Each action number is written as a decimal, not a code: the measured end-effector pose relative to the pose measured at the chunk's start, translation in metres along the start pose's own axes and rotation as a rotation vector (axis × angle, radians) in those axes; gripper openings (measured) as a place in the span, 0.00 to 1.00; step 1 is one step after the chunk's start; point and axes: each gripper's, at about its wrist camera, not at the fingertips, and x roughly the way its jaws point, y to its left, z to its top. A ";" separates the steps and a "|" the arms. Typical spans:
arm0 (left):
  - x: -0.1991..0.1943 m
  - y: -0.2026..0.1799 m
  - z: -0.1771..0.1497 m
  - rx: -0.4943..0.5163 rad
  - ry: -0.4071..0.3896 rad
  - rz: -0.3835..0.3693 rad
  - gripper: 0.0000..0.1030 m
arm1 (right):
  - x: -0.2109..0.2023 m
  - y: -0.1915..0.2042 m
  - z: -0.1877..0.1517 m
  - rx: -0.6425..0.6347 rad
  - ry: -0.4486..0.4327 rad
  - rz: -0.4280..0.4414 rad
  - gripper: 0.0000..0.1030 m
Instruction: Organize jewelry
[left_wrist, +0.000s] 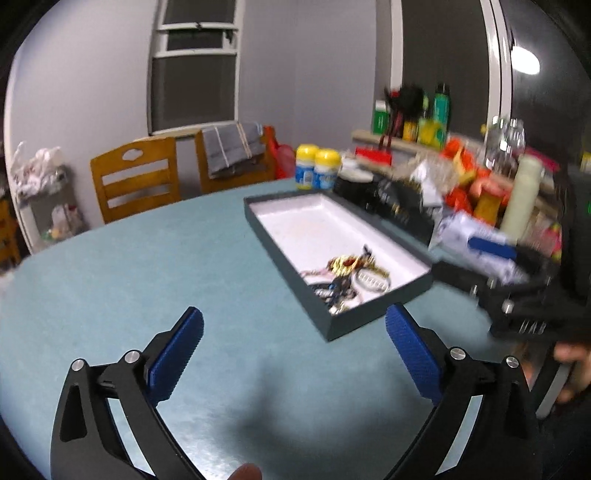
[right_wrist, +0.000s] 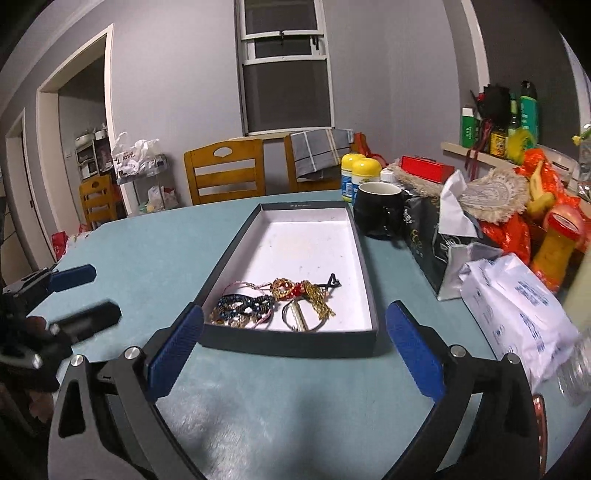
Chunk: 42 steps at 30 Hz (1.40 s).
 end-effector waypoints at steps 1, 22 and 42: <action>-0.001 -0.001 -0.001 -0.008 -0.014 0.001 0.97 | -0.002 0.001 -0.002 0.001 -0.003 0.001 0.95; -0.004 0.002 -0.017 -0.079 -0.068 0.083 0.98 | 0.005 0.007 -0.013 -0.023 0.021 -0.021 0.95; -0.003 0.004 -0.017 -0.072 -0.063 0.084 0.98 | 0.004 0.008 -0.014 -0.032 0.014 -0.021 0.95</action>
